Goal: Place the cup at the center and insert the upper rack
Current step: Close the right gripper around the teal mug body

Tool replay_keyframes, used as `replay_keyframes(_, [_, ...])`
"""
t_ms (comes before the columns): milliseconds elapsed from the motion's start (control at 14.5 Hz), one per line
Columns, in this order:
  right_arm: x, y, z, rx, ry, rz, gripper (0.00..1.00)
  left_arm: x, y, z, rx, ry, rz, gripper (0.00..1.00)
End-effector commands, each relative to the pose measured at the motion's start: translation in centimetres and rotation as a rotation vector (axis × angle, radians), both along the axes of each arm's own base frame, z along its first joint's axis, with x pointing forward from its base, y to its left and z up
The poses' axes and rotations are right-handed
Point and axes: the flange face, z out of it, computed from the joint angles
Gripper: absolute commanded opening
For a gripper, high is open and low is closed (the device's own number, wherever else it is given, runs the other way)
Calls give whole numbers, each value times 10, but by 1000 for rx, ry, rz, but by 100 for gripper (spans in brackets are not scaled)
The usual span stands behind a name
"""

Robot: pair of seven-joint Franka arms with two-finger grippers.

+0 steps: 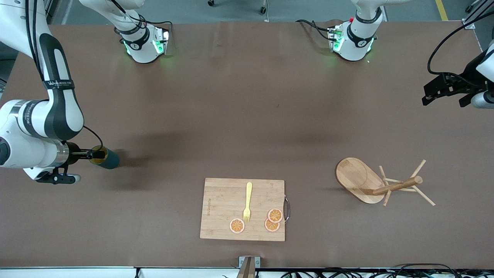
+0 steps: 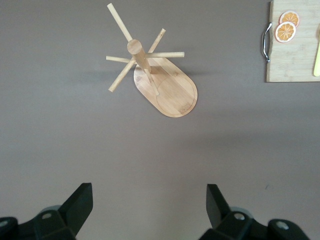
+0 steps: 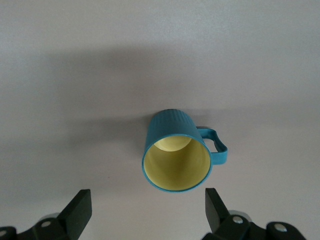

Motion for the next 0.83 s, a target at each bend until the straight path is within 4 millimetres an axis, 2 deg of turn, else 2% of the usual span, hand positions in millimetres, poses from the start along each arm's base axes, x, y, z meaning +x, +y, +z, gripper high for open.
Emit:
replay_keyframes(0, [3, 5, 2, 13, -7, 8, 100, -4, -2, 7, 2, -14, -5, 100])
replay_keyframes(69, [4, 3, 4, 13, -13, 6, 100, -4, -2, 7, 2, -14, -5, 100])
replay_keyframes(207, [9, 19, 6, 4, -34, 14, 100, -4, -2, 7, 2, -14, -5, 100])
replay_keyframes(345, [6, 7, 4, 15, -20, -40, 100, -4, -2, 7, 2, -14, -5, 100])
replay_keyframes(483, [8, 12, 6, 49, -29, -51, 100, -4, -2, 7, 2, -14, -5, 100])
replay_keyframes(622, [6, 27, 3, 52, -13, -21, 100, -4, -2, 7, 2, -14, -5, 100])
replay_keyframes(760, [5, 20, 3, 52, -12, -33, 100, -4, -2, 7, 2, -14, -5, 100])
